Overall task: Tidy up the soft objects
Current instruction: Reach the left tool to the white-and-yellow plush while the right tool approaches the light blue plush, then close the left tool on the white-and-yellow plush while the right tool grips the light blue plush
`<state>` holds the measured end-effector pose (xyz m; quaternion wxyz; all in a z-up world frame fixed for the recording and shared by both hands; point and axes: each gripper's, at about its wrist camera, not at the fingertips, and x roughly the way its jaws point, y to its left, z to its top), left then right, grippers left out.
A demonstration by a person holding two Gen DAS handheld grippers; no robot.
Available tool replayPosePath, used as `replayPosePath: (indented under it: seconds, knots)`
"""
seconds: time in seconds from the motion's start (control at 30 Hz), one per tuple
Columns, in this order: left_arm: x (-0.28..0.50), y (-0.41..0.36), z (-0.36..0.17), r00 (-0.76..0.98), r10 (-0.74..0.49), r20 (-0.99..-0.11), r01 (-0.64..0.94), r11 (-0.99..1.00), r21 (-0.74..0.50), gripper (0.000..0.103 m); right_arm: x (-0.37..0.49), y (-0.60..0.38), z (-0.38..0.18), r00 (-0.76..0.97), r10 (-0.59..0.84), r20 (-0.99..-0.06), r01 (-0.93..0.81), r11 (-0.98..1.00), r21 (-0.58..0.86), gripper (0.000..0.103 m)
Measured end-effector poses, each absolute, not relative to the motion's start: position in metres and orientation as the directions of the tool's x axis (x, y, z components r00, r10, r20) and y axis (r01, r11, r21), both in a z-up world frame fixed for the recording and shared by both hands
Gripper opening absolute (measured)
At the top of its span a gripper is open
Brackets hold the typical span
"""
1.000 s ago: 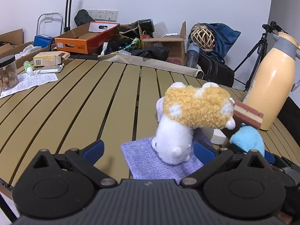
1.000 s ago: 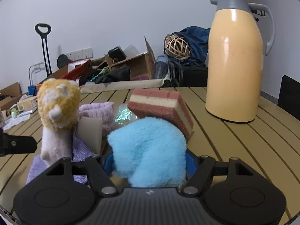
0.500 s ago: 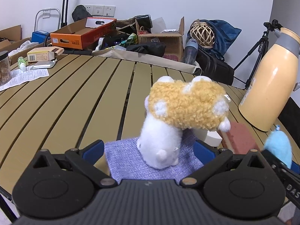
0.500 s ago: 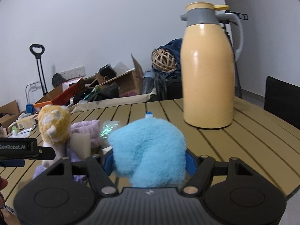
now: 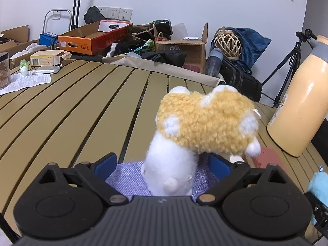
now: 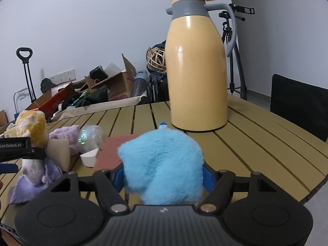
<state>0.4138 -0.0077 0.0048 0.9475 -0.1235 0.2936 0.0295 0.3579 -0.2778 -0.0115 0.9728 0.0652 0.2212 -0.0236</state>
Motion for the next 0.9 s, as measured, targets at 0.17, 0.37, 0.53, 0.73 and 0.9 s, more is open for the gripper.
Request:
replayPosePath:
  seconds: [0.17, 0.37, 0.53, 0.73, 0.9]
  knots:
    - [0.416, -0.005, 0.003, 0.834, -0.107, -0.541, -0.07, 0.952, -0.297, 0.081, 0.356, -0.28, -0.012, 0.9, -0.018, -0.435, 0.077, 0.99, 0.117, 0.07]
    - [0.415, 0.0, 0.003, 0.838, -0.14, -0.528, -0.062, 0.936, -0.347, 0.074, 0.355, -0.281, -0.011, 0.902, -0.018, -0.431, 0.077, 0.99, 0.121, 0.07]
    - [0.41, 0.006, 0.009, 0.852, -0.115, -0.511, -0.078, 0.937, -0.341, 0.067, 0.355, -0.28, -0.011, 0.902, -0.016, -0.431, 0.075, 0.99, 0.122, 0.07]
    - [0.415, 0.014, 0.005, 0.841, -0.079, -0.534, -0.133, 0.929, -0.346, 0.066, 0.356, -0.277, -0.011, 0.902, -0.011, -0.432, 0.069, 0.991, 0.117, 0.07]
    - [0.42, 0.012, -0.001, 0.83, -0.092, -0.55, -0.125, 0.931, -0.344, 0.059, 0.358, -0.278, -0.012, 0.9, -0.011, -0.436, 0.068, 0.991, 0.116, 0.07]
